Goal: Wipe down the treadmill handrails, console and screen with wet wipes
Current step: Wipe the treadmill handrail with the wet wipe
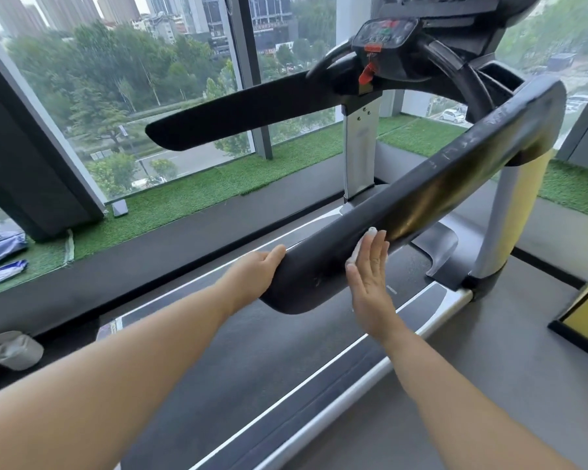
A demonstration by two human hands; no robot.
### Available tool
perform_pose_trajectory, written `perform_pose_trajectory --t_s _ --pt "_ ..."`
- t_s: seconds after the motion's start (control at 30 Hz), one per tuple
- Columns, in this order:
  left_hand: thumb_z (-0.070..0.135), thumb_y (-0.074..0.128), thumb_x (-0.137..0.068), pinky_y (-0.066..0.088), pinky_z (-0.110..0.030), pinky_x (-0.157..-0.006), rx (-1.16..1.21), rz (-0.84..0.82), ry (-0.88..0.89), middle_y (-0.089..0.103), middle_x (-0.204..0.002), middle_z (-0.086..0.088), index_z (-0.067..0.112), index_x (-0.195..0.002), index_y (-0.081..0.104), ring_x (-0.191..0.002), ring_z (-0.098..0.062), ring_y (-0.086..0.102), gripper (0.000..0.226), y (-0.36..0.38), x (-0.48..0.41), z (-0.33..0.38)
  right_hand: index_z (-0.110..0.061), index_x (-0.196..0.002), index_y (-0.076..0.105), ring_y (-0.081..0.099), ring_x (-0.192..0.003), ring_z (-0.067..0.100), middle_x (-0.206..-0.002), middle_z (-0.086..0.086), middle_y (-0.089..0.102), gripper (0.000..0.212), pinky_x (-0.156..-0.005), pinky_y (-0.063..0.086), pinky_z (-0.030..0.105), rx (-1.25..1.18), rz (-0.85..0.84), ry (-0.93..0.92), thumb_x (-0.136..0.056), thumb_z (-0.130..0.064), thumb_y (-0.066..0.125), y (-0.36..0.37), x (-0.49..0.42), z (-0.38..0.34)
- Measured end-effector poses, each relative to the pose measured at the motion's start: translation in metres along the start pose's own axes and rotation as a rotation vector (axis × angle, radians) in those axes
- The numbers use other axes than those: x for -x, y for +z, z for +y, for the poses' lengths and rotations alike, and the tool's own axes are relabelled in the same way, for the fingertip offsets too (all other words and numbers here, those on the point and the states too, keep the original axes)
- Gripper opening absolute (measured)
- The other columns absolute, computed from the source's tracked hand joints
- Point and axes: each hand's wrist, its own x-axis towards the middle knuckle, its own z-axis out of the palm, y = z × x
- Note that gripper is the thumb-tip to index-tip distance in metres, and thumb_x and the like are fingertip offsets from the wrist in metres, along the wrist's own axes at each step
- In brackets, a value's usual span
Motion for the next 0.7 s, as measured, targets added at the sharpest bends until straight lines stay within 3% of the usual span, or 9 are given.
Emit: perform_pose_trajectory --t_s 0.07,0.1,0.2,0.27,0.37,0.47,0.57,0.7 --pt "0.046 0.032 -0.100 0.043 -0.034 -0.089 0.050 0.092 0.008 0.070 -0.094 -0.006 0.013 -0.091 0.069 -0.094 -0.024 0.063 0.051 0.009 0.000 -0.005 -0.029 -0.140 -0.020 -0.032 -0.138 0.008 -0.146 -0.017 -0.031 0.052 -0.115 -0.018 0.034 -0.223 0.116 0.165 -0.104 -0.031 0.018 0.005 -0.007 -0.018" --pt "0.045 0.032 -0.100 0.044 -0.038 -0.087 0.056 0.147 0.021 0.068 -0.089 -0.009 0.008 -0.086 0.066 -0.092 -0.029 0.062 0.053 0.014 -0.002 -0.008 -0.030 -0.138 -0.021 -0.033 -0.137 0.006 -0.143 -0.020 -0.032 0.052 -0.115 -0.019 0.034 -0.296 0.152 0.203 -0.104 -0.031 0.018 0.013 -0.006 -0.030" --pt "0.039 0.033 -0.100 0.044 -0.042 -0.074 0.113 0.287 0.075 0.053 -0.068 -0.009 -0.004 -0.075 0.053 -0.069 -0.029 0.051 0.054 0.022 -0.003 -0.014 -0.037 -0.136 -0.022 -0.037 -0.133 0.000 -0.140 -0.025 -0.037 0.059 -0.110 -0.024 0.020 -0.327 0.152 0.122 -0.096 -0.055 0.016 0.047 0.019 -0.056" --pt "0.034 0.035 -0.100 0.037 -0.041 -0.064 0.145 0.314 0.128 0.043 -0.062 -0.007 -0.007 -0.071 0.047 -0.061 -0.022 0.040 0.052 0.023 -0.003 -0.016 -0.038 -0.136 -0.022 -0.038 -0.132 -0.002 -0.142 -0.022 -0.038 0.061 -0.104 -0.024 0.011 -0.303 0.105 0.067 -0.094 -0.055 0.019 0.066 0.040 -0.060" --pt "0.028 0.036 -0.101 0.028 -0.038 -0.060 0.171 0.335 0.167 0.034 -0.058 -0.005 0.000 -0.062 0.037 -0.059 -0.020 0.032 0.048 0.025 -0.003 -0.017 -0.038 -0.137 -0.021 -0.037 -0.132 -0.003 -0.143 -0.021 -0.037 0.055 -0.105 -0.024 0.011 -0.297 0.090 0.070 -0.101 -0.038 0.020 0.059 0.038 -0.052" --pt "0.028 0.036 -0.100 0.027 -0.036 -0.060 0.181 0.334 0.169 0.033 -0.058 -0.005 -0.002 -0.062 0.036 -0.059 -0.020 0.032 0.048 0.025 -0.004 -0.020 -0.030 -0.144 -0.020 -0.032 -0.133 -0.006 -0.148 -0.018 -0.033 0.053 -0.114 -0.019 0.028 -0.447 0.187 0.244 -0.105 -0.032 0.016 0.030 0.007 -0.041" --pt "0.025 0.036 -0.100 0.027 -0.035 -0.058 0.180 0.341 0.183 0.031 -0.052 0.001 0.008 -0.056 0.032 -0.056 -0.019 0.031 0.048 0.026 -0.005 -0.020 -0.032 -0.147 -0.018 -0.023 -0.130 -0.012 -0.152 -0.016 -0.030 0.056 -0.117 -0.013 0.034 -0.609 0.279 0.424 -0.103 -0.040 0.016 0.019 -0.009 -0.045" --pt "0.023 0.037 -0.100 0.023 -0.033 -0.055 0.202 0.339 0.186 0.024 -0.046 0.009 0.016 -0.053 0.024 -0.052 -0.016 0.024 0.050 0.027 -0.004 -0.018 -0.043 -0.142 -0.023 -0.026 -0.129 -0.016 -0.146 -0.027 -0.034 0.072 -0.113 -0.008 0.025 -0.757 0.145 0.383 -0.088 -0.061 0.020 0.053 0.030 -0.066"
